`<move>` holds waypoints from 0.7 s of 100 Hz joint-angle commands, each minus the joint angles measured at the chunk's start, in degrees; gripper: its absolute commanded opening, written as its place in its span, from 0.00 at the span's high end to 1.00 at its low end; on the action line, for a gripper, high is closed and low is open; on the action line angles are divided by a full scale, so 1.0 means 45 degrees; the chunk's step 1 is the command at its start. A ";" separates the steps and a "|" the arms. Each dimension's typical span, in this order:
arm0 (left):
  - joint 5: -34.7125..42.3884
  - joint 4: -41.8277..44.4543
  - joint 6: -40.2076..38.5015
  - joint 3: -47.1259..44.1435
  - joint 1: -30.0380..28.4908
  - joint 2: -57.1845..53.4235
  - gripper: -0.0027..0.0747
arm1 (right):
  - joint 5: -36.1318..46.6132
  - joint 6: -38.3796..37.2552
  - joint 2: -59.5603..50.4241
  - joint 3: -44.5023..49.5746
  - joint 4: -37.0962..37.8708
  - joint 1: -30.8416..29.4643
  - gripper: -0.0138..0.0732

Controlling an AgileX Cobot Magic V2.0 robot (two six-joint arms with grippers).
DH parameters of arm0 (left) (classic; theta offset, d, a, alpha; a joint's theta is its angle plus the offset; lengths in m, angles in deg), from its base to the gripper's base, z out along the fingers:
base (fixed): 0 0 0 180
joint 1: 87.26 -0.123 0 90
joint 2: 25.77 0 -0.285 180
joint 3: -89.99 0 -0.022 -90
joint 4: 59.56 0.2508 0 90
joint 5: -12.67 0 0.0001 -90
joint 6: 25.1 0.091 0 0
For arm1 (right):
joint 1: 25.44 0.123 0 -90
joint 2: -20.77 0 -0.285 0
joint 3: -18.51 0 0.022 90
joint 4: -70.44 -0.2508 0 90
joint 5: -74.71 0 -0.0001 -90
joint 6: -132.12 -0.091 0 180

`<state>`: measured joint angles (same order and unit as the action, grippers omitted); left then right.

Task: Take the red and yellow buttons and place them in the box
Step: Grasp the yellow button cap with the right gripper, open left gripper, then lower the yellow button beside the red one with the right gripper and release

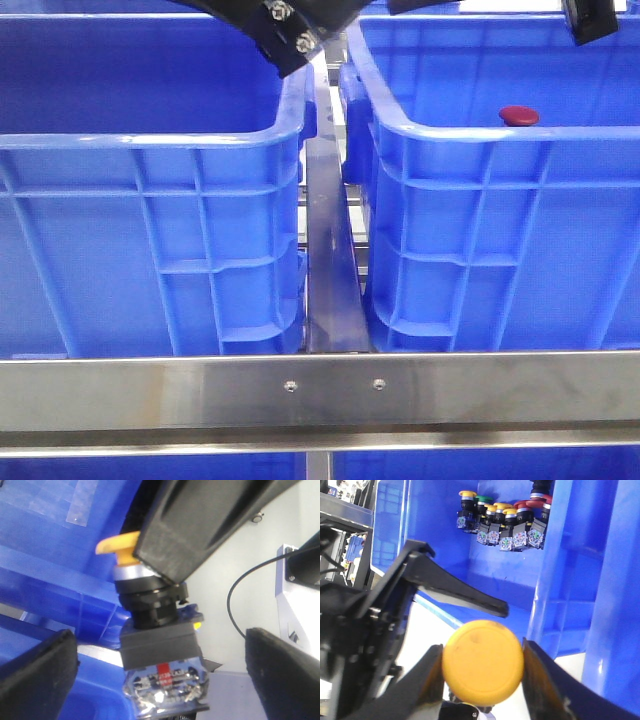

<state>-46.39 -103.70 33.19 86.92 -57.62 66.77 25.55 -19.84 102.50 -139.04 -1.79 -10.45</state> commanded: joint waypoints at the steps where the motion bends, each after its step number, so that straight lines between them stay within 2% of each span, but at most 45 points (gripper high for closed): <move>1: -0.0237 -0.0545 -0.0132 0.0870 0.0023 -0.0444 0.12 | -0.0092 0.0135 -0.0291 -0.0411 -0.0891 -0.0158 0.64; 22: -0.0576 0.0811 -0.1204 0.2291 -0.0735 -0.0509 0.12 | -0.0148 0.0256 -0.0358 -0.0411 -0.0918 -0.1251 0.64; 50: -0.0818 0.2036 -0.2643 0.2356 -0.1863 -0.0527 0.12 | -0.0149 0.1906 -0.0356 -0.1341 -0.0825 -0.3503 0.64; 70: -0.0818 0.3759 -0.4588 0.2356 -0.2397 -0.0527 0.13 | 0.1487 0.3357 -0.0108 -0.2190 0.0796 -0.4550 0.64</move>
<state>-51.47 -87.35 16.60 95.58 -67.51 66.67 28.44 -8.72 102.62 -145.96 0.82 -29.27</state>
